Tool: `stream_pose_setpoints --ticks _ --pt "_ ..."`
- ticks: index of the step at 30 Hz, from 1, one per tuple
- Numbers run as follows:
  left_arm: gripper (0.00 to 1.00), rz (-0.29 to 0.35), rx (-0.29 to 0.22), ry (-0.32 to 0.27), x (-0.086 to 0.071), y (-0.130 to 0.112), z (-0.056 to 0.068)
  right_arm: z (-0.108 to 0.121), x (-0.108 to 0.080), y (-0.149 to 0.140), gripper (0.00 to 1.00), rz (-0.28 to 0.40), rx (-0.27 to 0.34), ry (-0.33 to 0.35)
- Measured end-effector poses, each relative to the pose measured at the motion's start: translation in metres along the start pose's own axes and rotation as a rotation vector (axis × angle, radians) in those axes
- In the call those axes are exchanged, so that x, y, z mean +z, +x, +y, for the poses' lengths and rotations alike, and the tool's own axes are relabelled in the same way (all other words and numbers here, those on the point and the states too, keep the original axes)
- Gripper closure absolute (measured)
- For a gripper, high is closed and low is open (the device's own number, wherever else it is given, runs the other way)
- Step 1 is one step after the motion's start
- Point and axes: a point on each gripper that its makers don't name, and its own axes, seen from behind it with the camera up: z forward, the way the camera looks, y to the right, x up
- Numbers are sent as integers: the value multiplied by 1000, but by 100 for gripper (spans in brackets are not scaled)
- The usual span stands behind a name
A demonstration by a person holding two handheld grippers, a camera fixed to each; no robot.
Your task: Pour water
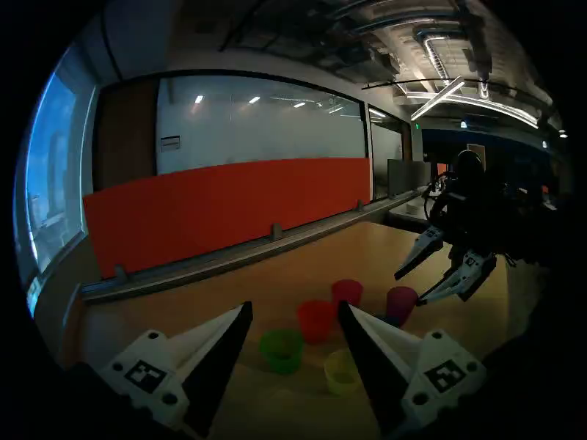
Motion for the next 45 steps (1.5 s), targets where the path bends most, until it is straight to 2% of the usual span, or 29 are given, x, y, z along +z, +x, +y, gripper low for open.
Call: stream_pose_setpoints --ticks 6,26,45 --pt "14 -3 1 -1 3 -2 -1 -4 13 -10 0 -30 -25 12" --pt "14 -5 1 -7 5 -5 -1 -15 47 -30 0 -83 -32 56" --pt "14 -3 2 -7 4 -5 -2 -17 72 -41 0 -123 -46 55"
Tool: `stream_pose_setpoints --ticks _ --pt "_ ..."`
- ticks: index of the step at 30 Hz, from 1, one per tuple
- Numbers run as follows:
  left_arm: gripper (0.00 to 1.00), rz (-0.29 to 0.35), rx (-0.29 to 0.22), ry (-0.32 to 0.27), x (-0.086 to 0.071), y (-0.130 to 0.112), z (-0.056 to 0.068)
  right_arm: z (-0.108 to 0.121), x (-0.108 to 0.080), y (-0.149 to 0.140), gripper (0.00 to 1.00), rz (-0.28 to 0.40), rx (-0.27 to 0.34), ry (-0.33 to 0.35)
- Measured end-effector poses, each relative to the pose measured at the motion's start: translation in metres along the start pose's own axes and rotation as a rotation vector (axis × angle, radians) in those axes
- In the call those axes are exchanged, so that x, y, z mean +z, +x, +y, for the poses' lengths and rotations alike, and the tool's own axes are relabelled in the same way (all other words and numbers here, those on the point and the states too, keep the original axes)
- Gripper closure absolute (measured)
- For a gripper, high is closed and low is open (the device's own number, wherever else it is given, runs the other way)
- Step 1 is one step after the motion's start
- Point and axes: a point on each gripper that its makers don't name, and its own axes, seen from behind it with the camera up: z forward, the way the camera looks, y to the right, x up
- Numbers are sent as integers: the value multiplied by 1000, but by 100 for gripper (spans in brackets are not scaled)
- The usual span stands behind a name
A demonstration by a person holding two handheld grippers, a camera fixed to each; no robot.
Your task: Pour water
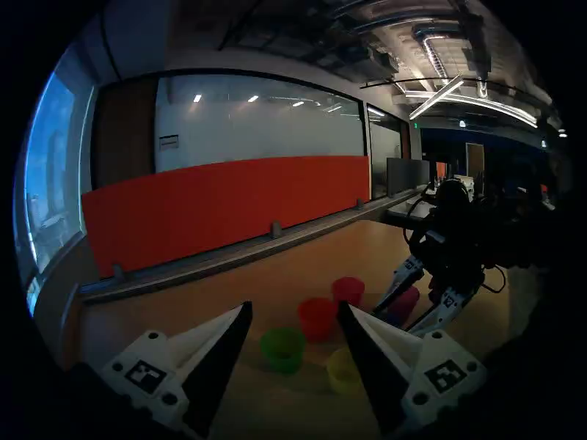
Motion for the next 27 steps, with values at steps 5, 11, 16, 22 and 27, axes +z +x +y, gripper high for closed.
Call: stream_pose_setpoints --ticks 5,11,16,22,27 --pt "14 -1 0 3 -1 -2 -1 0 8 -2 0 -12 -6 -5" --pt "14 -3 1 3 -2 -3 -2 -1 15 -5 0 -25 -11 -8" --pt "14 -4 4 4 -2 -4 -3 -1 17 -8 0 -33 -12 -11" --pt "14 -6 4 5 -3 -6 -3 -1 19 -10 6 -38 -6 -9" --pt "14 -8 4 7 -3 -7 -3 -1 19 -10 9 -32 -6 -6"
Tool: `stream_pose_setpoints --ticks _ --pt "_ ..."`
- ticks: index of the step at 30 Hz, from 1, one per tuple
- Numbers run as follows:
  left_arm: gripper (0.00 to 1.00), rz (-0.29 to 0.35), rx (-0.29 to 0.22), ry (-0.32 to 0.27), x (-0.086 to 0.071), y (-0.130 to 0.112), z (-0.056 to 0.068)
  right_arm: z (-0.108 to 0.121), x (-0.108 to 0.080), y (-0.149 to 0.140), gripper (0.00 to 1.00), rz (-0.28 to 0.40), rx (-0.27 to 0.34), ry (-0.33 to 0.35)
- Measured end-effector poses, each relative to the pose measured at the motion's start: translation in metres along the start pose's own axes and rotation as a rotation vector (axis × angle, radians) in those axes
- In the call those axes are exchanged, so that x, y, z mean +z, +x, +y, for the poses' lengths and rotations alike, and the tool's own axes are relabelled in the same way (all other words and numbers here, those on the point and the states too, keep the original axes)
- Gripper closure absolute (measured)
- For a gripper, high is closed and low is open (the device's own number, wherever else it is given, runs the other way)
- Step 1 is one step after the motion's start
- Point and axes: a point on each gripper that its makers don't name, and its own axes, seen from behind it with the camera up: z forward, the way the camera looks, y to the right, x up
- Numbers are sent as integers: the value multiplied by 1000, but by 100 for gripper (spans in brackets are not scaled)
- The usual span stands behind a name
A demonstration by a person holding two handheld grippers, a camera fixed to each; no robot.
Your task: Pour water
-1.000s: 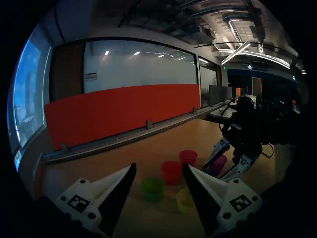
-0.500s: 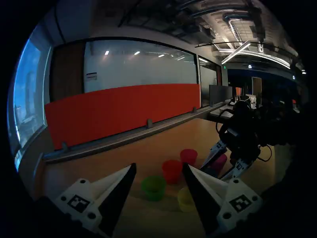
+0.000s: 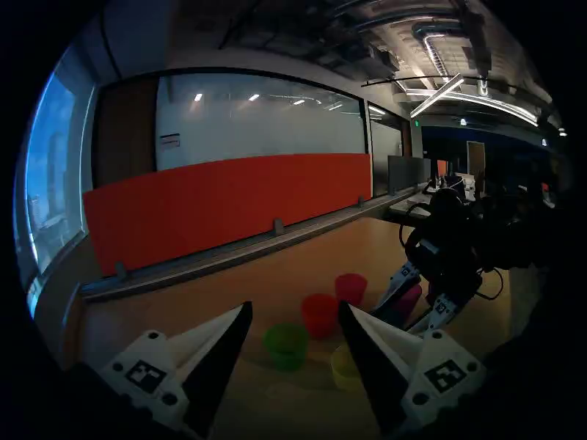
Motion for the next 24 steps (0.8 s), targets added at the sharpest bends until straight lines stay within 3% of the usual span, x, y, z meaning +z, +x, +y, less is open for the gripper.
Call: stream_pose_setpoints --ticks 9,24 --pt "14 -8 5 0 2 -2 0 2 -7 8 9 37 6 -5" --pt "14 -20 -1 3 7 -8 -2 11 -49 45 9 151 42 -24"
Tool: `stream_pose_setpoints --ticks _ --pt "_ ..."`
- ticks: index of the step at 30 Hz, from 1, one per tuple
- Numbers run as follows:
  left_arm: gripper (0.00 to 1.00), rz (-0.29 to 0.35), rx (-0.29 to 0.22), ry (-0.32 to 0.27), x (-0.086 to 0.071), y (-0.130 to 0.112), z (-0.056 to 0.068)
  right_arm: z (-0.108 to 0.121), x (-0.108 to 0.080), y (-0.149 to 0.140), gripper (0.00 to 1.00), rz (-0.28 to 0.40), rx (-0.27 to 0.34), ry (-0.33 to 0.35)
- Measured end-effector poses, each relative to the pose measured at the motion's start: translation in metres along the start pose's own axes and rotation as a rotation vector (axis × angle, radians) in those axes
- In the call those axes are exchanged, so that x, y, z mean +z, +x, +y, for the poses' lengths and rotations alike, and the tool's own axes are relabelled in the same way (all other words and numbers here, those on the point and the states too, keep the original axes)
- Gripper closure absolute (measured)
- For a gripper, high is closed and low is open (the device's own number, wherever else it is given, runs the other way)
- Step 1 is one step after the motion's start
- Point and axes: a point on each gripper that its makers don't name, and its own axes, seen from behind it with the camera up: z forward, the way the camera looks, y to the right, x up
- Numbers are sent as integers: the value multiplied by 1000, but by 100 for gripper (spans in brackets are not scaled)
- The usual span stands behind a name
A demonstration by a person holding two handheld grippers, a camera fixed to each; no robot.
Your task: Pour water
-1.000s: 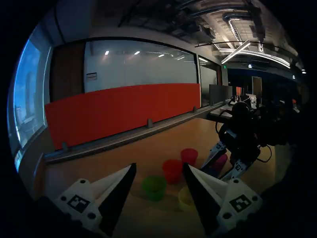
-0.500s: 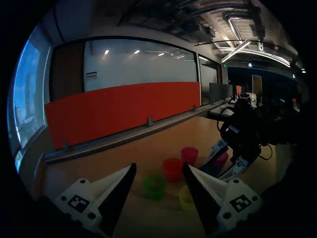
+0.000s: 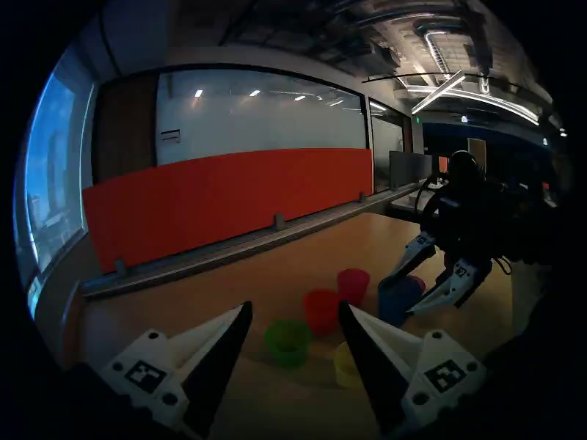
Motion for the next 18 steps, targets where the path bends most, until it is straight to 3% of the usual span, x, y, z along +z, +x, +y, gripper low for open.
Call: stream_pose_setpoints --ticks 18 --pt "14 -12 -5 -12 8 -7 3 18 -51 60 9 205 10 -61"
